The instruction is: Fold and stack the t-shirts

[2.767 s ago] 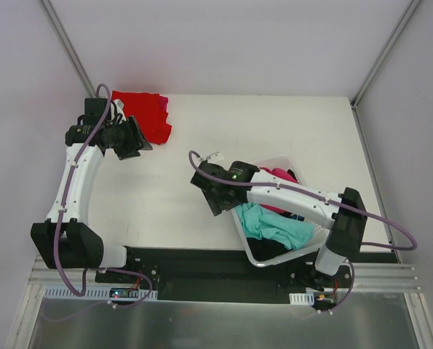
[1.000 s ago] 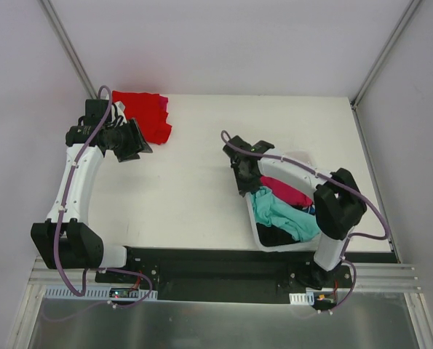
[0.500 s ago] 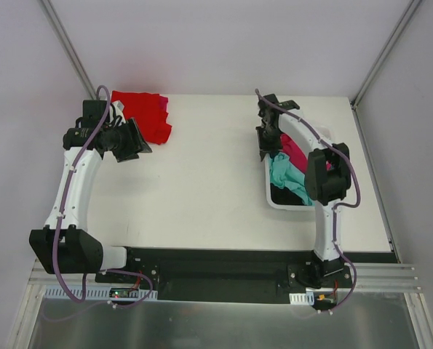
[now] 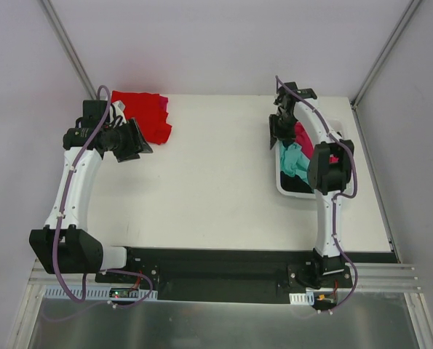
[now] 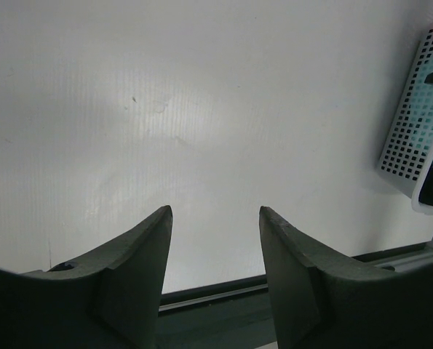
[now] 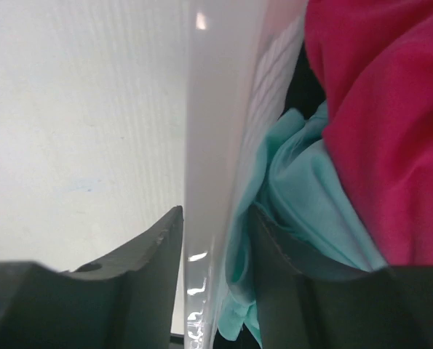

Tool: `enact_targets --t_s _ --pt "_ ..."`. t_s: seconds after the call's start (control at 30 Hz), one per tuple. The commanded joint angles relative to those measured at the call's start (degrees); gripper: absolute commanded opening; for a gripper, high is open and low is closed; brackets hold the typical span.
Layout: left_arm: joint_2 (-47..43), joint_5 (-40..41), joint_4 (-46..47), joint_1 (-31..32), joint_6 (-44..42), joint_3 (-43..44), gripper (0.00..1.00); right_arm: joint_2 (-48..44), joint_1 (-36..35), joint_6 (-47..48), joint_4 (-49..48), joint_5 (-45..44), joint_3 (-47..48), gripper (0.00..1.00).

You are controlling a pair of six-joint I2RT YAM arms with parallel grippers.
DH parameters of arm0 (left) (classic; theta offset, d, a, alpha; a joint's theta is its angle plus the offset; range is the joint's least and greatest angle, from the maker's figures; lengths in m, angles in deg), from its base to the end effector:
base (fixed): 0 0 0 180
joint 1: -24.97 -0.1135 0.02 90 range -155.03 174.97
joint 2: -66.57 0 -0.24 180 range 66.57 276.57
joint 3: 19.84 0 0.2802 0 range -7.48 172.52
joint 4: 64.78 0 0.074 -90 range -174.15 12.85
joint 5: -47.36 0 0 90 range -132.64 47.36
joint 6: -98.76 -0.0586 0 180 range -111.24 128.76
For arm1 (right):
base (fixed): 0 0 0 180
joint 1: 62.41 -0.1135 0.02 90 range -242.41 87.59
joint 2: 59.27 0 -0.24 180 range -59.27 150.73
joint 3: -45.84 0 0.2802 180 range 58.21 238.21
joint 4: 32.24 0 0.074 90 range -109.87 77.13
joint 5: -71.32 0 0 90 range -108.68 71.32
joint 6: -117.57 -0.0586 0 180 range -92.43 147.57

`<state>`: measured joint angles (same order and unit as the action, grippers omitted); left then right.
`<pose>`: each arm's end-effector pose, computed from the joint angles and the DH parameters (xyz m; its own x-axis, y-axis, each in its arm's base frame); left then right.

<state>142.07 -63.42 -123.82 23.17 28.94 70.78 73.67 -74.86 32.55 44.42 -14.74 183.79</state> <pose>0.3237 -0.0106 0.3296 -0.7287 -0.3456 -0.5912 -0.0270 0.8771 -0.4795 0.4916 0.1127 0.1879 -0.9028 -0.2880 -0.3193 -0.3158 0.9481 0.0376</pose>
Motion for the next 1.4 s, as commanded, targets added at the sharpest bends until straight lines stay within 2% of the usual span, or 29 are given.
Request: enact_targets --t_s 0.0,0.03,0.1,0.17,0.3,0.5,0.6,0.7,0.77,1.0,1.37 --pt "-0.8 -1.5 -1.0 0.7 -0.8 -0.1 0.51 -3.7 -0.7 0.5 2.3 5.6 1.2 0.52" --pt "-0.9 -1.6 -1.0 0.7 -0.8 -0.2 0.51 -4.9 -1.1 0.7 2.4 4.8 0.6 0.63" --pt "-1.1 -1.9 -1.0 0.7 -0.7 -0.4 0.51 -8.2 -2.0 1.2 3.0 3.2 0.0 0.69" --pt "-1.1 -1.9 -1.0 0.7 -0.7 -0.6 0.51 -11.2 -2.7 1.4 4.5 2.2 0.3 0.69" --pt "-1.8 -1.9 -1.0 0.7 -0.6 -1.1 0.51 -17.5 -7.1 1.4 5.9 -1.5 -1.0 0.69" --pt "-2.1 -2.2 -1.0 0.7 -0.3 -1.5 0.51 -26.7 -17.0 -0.8 4.4 -6.3 -9.1 0.69" --pt "-2.4 -2.3 -1.0 0.7 -0.2 -1.6 0.51 -27.6 -20.5 -3.9 3.5 -7.0 -13.9 0.68" --pt "-3.1 -2.0 -1.0 0.7 -0.3 -2.0 0.51 -29.2 -23.1 -6.6 0.7 -7.7 -23.2 0.61" --pt "-3.4 -1.7 -1.0 0.7 -0.4 -2.1 0.51 -32.2 -25.4 -8.9 -3.1 -7.7 -30.7 0.61" --pt "-3.1 -2.1 -1.0 0.7 -0.3 -2.2 0.51 -38.0 -29.7 -15.9 -4.3 -13.6 -42.9 0.60" --pt "-3.5 -1.9 -1.0 0.7 -0.4 -2.8 0.52 -43.9 -29.9 -22.9 -1.4 -21.4 -52.0 0.59"
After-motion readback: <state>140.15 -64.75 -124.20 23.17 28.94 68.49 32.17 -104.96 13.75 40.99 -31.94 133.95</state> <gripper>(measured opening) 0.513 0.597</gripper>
